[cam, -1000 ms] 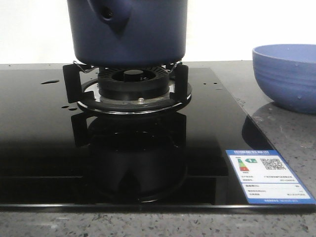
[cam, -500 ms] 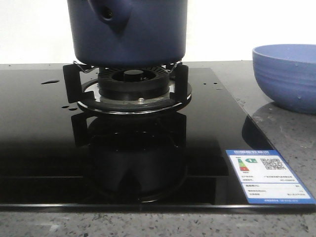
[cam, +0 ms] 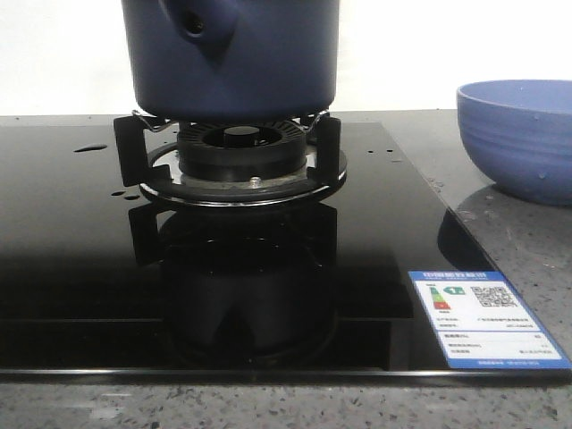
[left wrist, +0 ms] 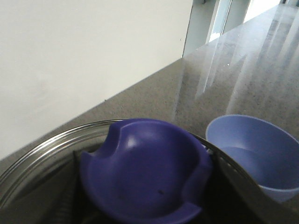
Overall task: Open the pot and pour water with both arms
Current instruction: 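Lower the right gripper to the blue bowl rim and grasp it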
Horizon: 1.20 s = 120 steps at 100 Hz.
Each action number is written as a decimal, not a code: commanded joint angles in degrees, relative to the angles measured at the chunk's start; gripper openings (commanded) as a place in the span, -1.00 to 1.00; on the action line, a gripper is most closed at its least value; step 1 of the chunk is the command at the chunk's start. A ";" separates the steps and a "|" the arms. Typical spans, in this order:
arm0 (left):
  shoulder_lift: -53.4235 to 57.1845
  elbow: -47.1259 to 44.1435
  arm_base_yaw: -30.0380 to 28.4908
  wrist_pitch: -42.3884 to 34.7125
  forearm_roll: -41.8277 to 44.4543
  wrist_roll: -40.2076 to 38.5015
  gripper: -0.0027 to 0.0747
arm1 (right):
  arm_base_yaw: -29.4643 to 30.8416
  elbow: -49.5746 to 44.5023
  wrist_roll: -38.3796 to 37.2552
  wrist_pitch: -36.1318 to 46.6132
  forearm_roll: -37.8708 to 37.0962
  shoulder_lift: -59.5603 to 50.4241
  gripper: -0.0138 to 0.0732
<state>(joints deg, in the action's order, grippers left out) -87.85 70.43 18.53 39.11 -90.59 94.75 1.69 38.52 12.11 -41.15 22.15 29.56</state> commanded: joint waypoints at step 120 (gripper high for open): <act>9.35 4.32 -9.34 0.41 -4.54 -0.62 0.00 | 4.55 31.48 -9.61 -13.67 -17.89 51.67 -0.05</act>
<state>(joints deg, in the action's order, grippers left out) -81.02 72.46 9.29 39.40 -90.59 94.75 5.82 68.12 2.39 -56.66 4.39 82.42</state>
